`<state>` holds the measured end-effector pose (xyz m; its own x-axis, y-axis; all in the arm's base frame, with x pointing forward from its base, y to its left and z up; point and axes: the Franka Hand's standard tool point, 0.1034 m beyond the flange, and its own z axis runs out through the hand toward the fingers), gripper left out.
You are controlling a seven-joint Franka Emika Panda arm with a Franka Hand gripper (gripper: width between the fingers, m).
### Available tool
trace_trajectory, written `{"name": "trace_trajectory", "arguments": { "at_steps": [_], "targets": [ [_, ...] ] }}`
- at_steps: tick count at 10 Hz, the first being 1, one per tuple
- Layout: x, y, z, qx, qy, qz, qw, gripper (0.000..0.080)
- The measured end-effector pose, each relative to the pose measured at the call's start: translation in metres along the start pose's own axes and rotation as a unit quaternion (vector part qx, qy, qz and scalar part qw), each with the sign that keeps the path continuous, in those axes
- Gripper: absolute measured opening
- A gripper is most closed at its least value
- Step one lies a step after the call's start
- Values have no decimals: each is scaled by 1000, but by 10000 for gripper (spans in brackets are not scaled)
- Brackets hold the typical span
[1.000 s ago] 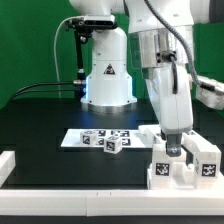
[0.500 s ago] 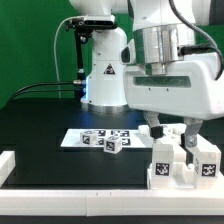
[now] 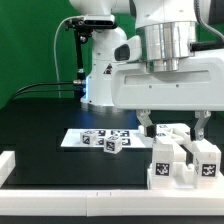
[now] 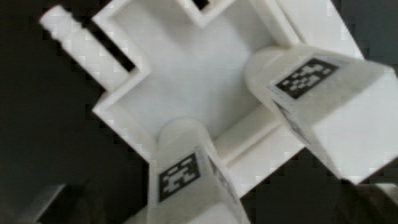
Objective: Assemble chair
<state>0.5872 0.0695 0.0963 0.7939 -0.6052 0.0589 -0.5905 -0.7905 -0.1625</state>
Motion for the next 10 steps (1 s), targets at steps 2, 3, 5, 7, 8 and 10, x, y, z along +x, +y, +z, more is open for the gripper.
{"name": "trace_trajectory", "arguments": {
  "at_steps": [2,3,5,7,8,10],
  "targets": [
    [-9,18,4,-1,32,-165,986,649],
    [-7,33,6,-8,42,-240,970,649],
    [7,50,14,-18,60,-307,950,649],
    [9,42,40,-22,64,-299,952,649],
    [16,41,48,-24,68,-298,952,649],
    [10,42,66,-30,72,-296,952,649]
  ]
}}
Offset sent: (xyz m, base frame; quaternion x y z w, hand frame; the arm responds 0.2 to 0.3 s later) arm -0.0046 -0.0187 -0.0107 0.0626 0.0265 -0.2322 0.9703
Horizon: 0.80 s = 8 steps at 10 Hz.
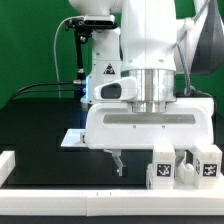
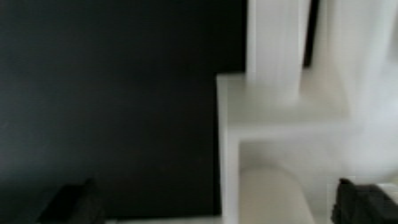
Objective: Assemble chair
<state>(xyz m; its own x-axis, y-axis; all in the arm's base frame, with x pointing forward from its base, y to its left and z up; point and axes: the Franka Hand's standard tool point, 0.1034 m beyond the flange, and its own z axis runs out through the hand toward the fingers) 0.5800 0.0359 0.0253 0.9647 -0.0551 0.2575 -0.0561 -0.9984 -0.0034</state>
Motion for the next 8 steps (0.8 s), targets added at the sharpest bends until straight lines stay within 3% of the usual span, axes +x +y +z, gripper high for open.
{"name": "trace_trajectory", "arguments": {
  "at_steps": [2,5,6,7,8],
  "targets": [
    [-3,5,13,-8,2,0,1000,649],
    [-14,5,17,-8,-6,8,1000,649],
    [-14,5,17,-8,-6,8,1000,562],
    [-14,5,17,-8,-6,8,1000,562],
    [-14,5,17,-8,-6,8,1000,409]
  ]
}}
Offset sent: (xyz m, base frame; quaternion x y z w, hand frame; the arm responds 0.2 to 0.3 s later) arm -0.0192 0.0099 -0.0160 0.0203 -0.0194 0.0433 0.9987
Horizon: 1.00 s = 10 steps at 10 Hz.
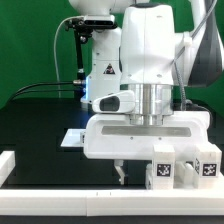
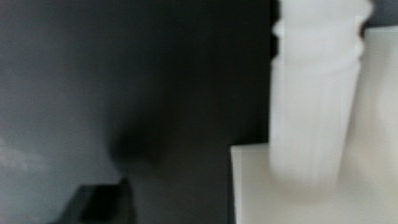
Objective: Assemble chair
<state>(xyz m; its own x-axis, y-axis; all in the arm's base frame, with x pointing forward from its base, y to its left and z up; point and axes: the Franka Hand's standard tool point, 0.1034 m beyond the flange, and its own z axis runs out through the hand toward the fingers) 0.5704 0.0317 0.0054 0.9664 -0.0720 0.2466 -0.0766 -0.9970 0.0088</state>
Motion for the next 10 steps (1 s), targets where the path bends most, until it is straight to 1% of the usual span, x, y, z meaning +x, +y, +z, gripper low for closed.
{"name": "trace_trajectory", "arguments": {
  "at_steps": [1,2,3,4,6,7,8,9,10],
  "targets": [
    [0,0,0,0,0,0,1000,409],
    [0,0,0,0,0,0,1000,222],
    [0,0,0,0,0,0,1000,61],
    [0,0,0,0,0,-1,1000,32],
    [-1,2,-2,2,-7,-6,1000,32],
    [-4,13,-13,9,-33,-4,999,31],
    [-5,24,-29,12,-40,5,999,31],
    [-9,26,-47,23,-66,9,998,31],
    [-13,24,-65,29,-135,12,990,31]
  ]
}}
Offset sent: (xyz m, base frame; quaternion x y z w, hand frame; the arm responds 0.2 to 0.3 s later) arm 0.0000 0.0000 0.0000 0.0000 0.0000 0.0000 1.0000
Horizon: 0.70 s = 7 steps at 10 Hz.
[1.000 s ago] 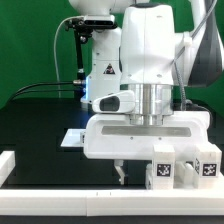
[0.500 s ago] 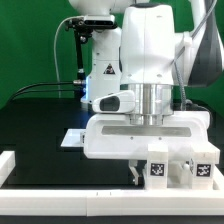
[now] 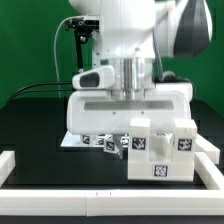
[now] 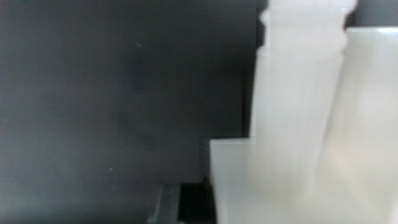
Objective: Assemble chair
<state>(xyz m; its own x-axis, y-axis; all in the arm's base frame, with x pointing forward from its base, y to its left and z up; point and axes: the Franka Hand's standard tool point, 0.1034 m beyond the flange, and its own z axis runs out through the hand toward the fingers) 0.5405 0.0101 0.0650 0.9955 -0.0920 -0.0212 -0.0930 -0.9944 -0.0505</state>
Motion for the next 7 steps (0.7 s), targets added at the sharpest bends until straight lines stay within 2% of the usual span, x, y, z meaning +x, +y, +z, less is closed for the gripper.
{"name": "trace_trajectory", "arguments": {
  "at_steps": [1,2,3,5,6,7],
  "targets": [
    [10,0,-14,-6,-37,2,999,31],
    [11,1,-9,-7,-54,3,999,31],
    [1,0,-6,-1,-108,5,994,31],
    [1,7,-2,7,-182,-9,983,31],
    [-3,17,-10,16,-253,-5,967,31],
    [-1,22,-17,14,-306,-6,952,31]
  ]
}}
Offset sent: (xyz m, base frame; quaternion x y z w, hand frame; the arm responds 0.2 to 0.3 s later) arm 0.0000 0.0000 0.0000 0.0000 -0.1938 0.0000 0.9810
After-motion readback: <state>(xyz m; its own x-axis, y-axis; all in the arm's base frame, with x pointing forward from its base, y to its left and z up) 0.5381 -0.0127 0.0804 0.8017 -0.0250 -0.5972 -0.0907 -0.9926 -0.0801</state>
